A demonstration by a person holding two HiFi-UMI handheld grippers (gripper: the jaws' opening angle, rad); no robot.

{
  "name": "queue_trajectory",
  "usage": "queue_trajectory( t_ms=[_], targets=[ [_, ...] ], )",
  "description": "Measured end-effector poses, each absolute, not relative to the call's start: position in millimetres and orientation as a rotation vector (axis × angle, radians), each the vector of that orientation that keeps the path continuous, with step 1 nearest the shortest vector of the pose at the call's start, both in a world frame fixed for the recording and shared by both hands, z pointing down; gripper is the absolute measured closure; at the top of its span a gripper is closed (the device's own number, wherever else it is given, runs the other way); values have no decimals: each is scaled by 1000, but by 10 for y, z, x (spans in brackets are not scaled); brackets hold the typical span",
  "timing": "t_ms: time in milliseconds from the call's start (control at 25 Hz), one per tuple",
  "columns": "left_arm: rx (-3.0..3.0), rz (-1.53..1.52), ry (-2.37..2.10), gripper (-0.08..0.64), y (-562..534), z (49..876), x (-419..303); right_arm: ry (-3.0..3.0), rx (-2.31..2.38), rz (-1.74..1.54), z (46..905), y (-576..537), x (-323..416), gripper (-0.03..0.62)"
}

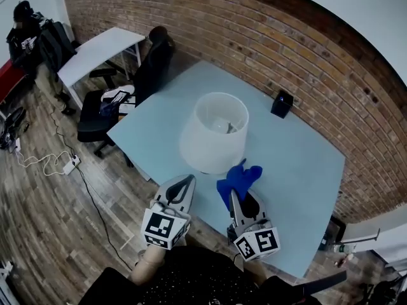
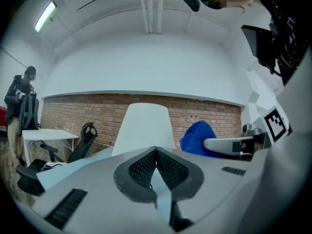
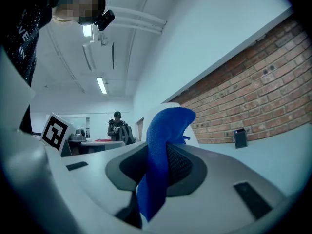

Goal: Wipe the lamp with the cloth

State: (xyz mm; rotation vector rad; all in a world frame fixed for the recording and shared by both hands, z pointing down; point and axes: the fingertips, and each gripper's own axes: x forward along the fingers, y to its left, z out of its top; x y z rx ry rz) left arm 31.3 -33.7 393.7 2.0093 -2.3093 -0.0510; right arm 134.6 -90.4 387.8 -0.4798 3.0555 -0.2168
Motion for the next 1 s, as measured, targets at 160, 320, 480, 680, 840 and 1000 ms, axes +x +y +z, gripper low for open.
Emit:
queue_trajectory(
  t_ms=[160,320,480,680,840,1000],
  targets=[
    [2096,-67,-2339,551,-553,3579,-13,2947,-530,-158,3401,-1169,1219,505],
    [2205,-61,-2360,551,-713,3242,-314,2812,-575,-59,2825,-1395,1124,505],
    [2254,-52,-2351,551,-794,3173,-551,2751,-601,13,2579,-1499,962,505],
    [2272,-28,-2355,551,-951,3194,-797,2743,-704,50,2607,-1646,830,505],
    [2266,-35,-2363,551,-1037,3204,-884,2785,-743,50,2768,-1684,759,505],
    [2230,-25,-2370,551,-1139,3251,-962,2816,-793,22,2932,-1813,748,505]
  ],
)
